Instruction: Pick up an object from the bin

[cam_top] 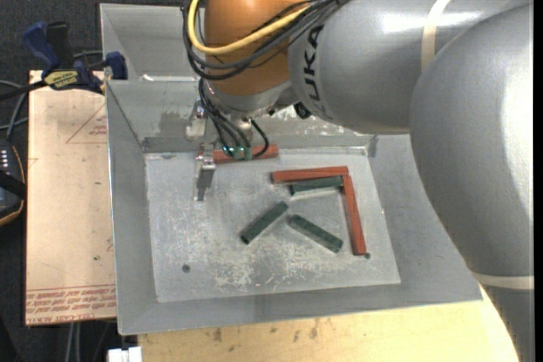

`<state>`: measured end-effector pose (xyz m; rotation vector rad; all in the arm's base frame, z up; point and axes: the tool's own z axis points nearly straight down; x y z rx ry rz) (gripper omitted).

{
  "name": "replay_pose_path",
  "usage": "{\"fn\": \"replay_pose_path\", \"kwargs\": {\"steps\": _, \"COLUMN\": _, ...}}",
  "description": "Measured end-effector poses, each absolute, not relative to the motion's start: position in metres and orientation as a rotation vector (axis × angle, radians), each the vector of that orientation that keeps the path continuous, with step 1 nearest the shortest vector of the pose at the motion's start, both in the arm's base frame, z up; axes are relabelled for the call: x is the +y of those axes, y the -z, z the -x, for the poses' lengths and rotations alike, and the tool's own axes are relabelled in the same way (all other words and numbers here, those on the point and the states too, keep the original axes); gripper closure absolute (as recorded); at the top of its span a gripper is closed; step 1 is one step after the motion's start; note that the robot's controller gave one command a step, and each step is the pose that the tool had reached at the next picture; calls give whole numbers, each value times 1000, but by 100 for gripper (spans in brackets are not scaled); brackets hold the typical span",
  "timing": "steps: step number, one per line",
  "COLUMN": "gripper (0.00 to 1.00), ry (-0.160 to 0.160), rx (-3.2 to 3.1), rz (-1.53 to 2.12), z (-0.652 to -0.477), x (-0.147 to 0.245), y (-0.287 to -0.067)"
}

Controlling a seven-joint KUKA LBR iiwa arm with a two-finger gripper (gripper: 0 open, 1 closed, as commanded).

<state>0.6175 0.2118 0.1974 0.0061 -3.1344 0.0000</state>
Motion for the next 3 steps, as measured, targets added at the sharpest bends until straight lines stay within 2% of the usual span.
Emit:
{"fn": "replay_pose_path", "kwargs": {"steps": 1, "gripper": 0, "ry": 2, "rx": -3142, "rz": -1, "z": -620, "x": 211, "y": -202}}
{"fn": "replay_pose_path", "kwargs": {"steps": 2, "gripper": 0, "ry": 4, "rx": -3144, "rz": -96, "z": -632, "x": 157, "y": -164}}
{"fn": "replay_pose_path", "kwargs": {"steps": 3, "gripper": 0, "ry": -4, "rx": -3127, "rz": -292, "z": -654, "x": 127, "y": -151}}
